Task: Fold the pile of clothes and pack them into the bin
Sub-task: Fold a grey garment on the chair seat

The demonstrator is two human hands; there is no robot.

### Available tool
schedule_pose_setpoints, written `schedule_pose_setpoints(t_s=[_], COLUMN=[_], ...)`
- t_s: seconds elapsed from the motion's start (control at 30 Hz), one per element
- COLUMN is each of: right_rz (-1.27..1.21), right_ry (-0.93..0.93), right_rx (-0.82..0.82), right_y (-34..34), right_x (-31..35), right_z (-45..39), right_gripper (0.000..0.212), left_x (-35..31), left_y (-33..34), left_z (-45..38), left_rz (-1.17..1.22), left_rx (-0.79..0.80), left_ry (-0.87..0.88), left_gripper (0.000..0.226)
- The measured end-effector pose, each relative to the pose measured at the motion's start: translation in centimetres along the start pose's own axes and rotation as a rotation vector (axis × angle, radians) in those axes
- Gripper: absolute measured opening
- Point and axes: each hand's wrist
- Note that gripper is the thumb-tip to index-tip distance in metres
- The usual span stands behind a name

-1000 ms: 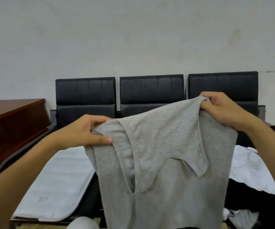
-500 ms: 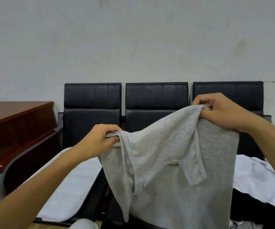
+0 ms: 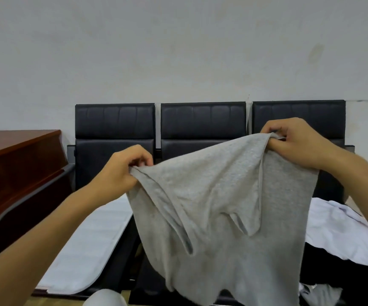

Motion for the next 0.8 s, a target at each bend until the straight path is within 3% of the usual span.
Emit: schedule_pose_setpoints(t_s=[0.1, 0.2, 0.33, 0.5, 0.6, 0.67, 0.8], right_rz=[0.058, 0.139, 0.127, -0.168, -0.190, -0.225, -0.348], right_ry=[-0.012, -0.027, -0.042, -0.034, 0.006, 0.056, 0.205], right_rx=[0.019, 0.049, 0.064, 0.133, 0.280, 0.406, 0.596], right_y=[0.0, 0.0, -0.3, -2.0, -2.4, -2.1, 0.8], right_x=[-0.5, -1.0, -1.4, -1.2, -2.3, -3.2, -7.0], right_z=[0.3, 0.7, 1.3, 1.6, 0.8, 0.3, -1.1], right_gripper=[0.015, 0.012, 0.023, 0.032, 0.032, 0.025, 0.015], left_x=[-0.6, -1.2, -1.6, -2.5, -1.5, -0.8, 2.7], left_y=[-0.1, -0.5, -1.3, -2.7, -2.5, -2.0, 1.0], left_z=[0.0, -0.4, -0.6, -1.0, -1.5, -1.6, -2.6], left_rz=[0.216, 0.296, 0.176, -0.081, -0.201, -0.133, 0.020], left_rx=[-0.134, -0.131, -0.046, 0.101, 0.196, 0.192, 0.170], left_ry=[-0.061, -0.102, -0.044, 0.154, 0.145, 0.112, -0.077], left_gripper=[0.032, 0.038, 0.031, 0.013, 0.004, 0.002, 0.029])
Point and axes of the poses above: each hand's wrist, its own z-axis away from the middle knuckle, its own y-axis out of the palm, x = y × z, and after that the axes turned 2 degrees about z, right-handed
